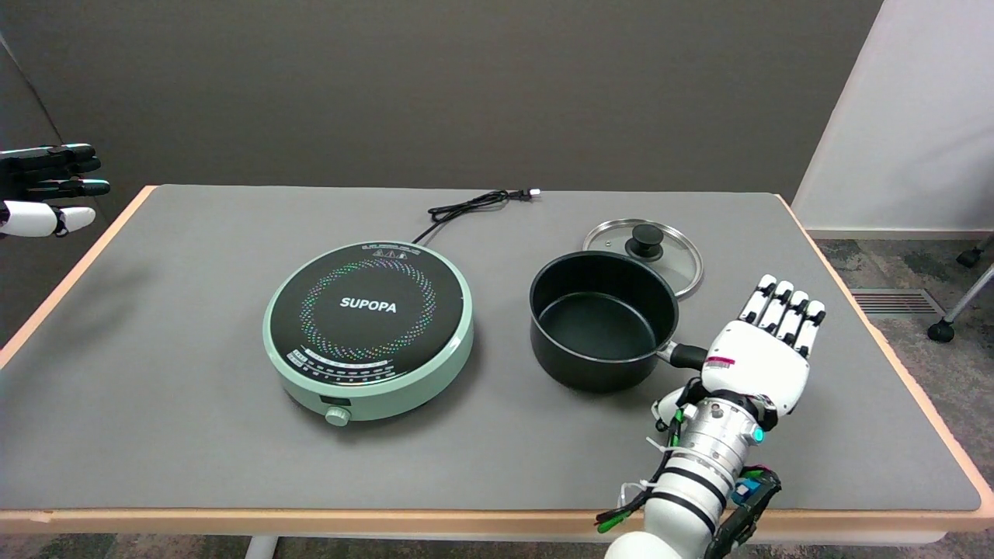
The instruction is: Pick up the pot.
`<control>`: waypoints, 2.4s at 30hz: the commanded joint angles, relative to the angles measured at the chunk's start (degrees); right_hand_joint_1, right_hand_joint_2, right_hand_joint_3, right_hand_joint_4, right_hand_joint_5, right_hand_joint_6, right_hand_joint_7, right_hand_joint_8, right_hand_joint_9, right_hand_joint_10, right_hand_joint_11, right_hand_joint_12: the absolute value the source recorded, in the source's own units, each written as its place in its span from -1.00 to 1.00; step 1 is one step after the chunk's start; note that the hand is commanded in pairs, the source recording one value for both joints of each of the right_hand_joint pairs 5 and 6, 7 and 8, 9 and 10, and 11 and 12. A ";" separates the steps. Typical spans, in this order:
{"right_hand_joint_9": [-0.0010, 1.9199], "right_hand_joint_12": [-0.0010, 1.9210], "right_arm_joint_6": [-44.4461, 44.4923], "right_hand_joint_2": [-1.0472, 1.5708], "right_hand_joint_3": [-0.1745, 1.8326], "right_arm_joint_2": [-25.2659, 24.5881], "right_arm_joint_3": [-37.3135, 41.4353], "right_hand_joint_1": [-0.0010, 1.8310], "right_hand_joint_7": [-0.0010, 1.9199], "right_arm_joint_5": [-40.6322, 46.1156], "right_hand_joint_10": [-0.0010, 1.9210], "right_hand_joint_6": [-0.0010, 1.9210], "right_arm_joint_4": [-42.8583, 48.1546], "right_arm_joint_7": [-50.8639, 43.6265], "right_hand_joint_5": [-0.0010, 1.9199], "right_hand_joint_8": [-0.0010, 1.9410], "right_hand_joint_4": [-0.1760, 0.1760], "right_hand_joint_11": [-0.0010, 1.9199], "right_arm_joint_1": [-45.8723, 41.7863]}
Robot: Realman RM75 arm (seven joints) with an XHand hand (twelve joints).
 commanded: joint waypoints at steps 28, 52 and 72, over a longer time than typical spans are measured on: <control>0.11 0.11 -5.38 -0.31 0.85 0.98 0.46 0.38 0.11 -1.84 0.11 0.11 0.15 -4.74 0.11 0.10 0.05 0.11 1.36; 0.05 0.05 -5.38 -0.43 1.00 0.90 -0.31 0.27 0.05 0.88 0.05 0.05 1.51 -9.20 0.05 0.04 0.08 0.05 1.28; -0.01 -0.01 -0.54 -0.49 1.00 0.42 -3.77 0.25 -0.01 2.16 -0.01 -0.01 1.75 -10.53 -0.01 -0.02 0.13 -0.01 1.04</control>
